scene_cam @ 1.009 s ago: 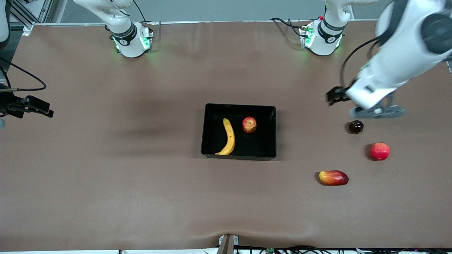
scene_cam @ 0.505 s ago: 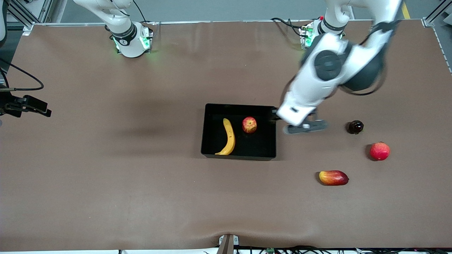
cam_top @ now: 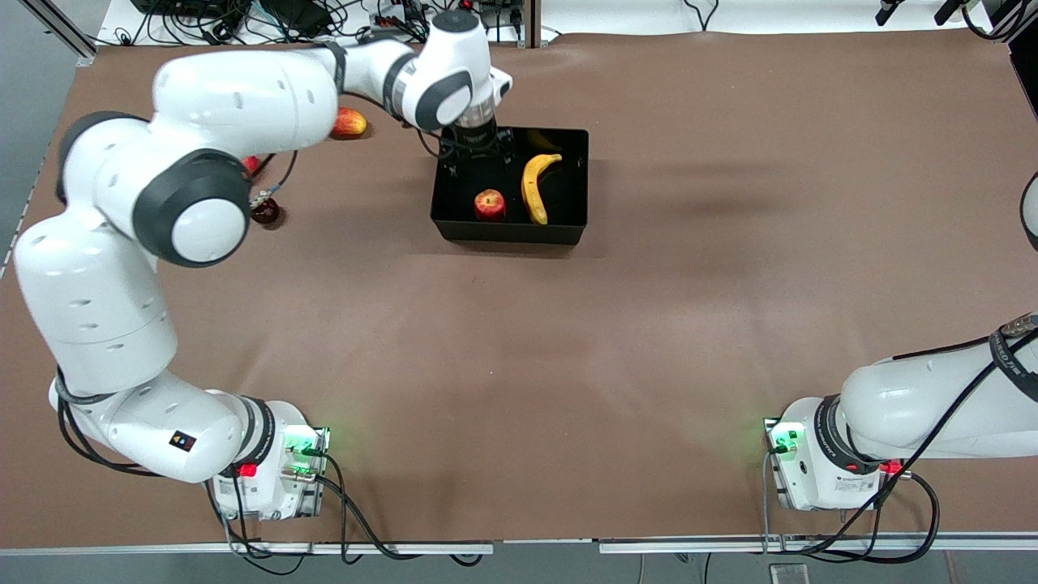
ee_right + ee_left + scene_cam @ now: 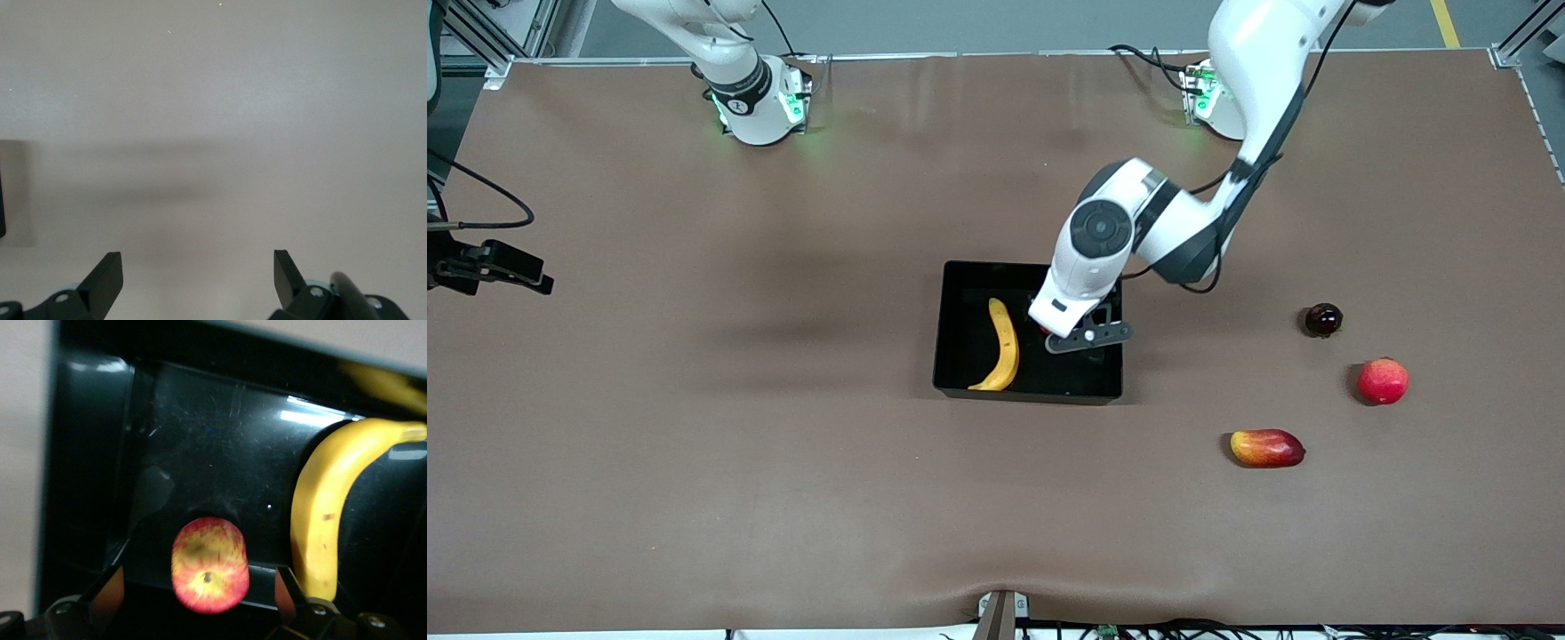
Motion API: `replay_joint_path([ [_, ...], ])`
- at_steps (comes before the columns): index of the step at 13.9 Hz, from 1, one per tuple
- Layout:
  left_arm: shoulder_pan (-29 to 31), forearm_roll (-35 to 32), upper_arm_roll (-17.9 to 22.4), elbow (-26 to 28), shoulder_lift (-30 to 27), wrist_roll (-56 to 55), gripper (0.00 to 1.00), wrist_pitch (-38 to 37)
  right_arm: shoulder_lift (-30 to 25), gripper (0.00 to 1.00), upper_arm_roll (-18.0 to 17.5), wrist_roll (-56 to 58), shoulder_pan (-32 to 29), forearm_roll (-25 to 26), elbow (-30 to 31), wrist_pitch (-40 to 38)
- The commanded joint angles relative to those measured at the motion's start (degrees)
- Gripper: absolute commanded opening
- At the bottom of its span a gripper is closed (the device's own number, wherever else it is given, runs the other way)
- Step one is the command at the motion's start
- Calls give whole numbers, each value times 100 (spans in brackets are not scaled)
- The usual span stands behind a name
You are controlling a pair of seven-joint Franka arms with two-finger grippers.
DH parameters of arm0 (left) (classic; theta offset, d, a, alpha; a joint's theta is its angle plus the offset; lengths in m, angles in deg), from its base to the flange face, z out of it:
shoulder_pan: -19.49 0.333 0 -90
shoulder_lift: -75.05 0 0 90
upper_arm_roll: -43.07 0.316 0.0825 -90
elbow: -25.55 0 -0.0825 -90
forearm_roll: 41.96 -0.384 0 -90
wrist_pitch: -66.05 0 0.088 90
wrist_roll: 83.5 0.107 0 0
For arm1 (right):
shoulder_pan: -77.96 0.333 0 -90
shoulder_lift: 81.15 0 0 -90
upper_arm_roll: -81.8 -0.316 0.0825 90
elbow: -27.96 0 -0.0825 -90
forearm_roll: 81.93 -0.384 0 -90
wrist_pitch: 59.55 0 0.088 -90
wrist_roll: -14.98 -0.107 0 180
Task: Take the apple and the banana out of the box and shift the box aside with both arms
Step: 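Reach the left gripper into the black tray over the apple, then grasp the red-yellow apple with the left gripper and lift it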
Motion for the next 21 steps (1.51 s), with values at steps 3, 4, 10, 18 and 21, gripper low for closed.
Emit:
replay_joint_path([
  [3,-153,-118,28,104,365,-100,100,417,16,100,-57,45,0,85,-104,-77],
  [4,-179,-126,28,148,374,-108,100,417,16,100,-57,37,1,85,-104,-77],
  [10,-101,-214,37,246,-55,-108,0,347,24,100,-57,37,-69,85,-61,-94],
  [18,1233,-162,37,-264,-1207,829,0,-794,182,100,-57,45,-122,103,-96,-6],
  [21,2059,-153,28,-72,-1261,2181,0,-1226,218,100,-57,45,-122,85,-104,2],
])
